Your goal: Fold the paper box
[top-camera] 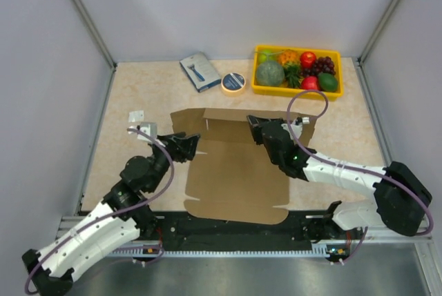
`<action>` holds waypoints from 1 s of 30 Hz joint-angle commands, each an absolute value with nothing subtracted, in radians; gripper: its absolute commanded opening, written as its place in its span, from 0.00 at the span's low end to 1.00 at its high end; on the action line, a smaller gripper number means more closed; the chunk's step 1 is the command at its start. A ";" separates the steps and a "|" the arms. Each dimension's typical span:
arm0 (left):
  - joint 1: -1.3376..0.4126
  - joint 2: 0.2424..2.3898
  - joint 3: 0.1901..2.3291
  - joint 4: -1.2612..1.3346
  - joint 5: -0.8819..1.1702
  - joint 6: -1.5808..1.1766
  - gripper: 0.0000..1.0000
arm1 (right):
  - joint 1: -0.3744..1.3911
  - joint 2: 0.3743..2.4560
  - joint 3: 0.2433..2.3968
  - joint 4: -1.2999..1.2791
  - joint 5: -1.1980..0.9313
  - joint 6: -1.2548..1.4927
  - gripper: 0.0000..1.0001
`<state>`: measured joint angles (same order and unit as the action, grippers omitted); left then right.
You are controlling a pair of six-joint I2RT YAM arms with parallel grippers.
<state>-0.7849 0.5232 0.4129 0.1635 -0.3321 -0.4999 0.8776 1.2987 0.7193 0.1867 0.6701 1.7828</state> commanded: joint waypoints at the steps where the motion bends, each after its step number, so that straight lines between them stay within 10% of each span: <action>1: -0.747 0.449 0.523 -0.231 -0.340 -0.572 0.69 | 0.861 1.241 0.637 0.385 0.646 1.583 0.00; 15: -0.054 0.863 0.575 -0.119 -0.005 -0.684 0.47 | 0.810 1.167 0.526 0.446 0.561 1.529 0.00; 21: -0.061 1.193 0.620 0.038 0.405 -0.558 0.34 | 0.796 1.167 0.534 0.436 0.546 1.559 0.00; 30: -0.115 1.057 0.488 0.196 0.549 -0.528 0.33 | 0.792 1.163 0.520 0.430 0.537 1.600 0.00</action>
<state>-0.0879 1.1728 0.5262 0.0387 0.4255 -0.5571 0.8013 1.1828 0.5308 0.4267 0.5472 1.6005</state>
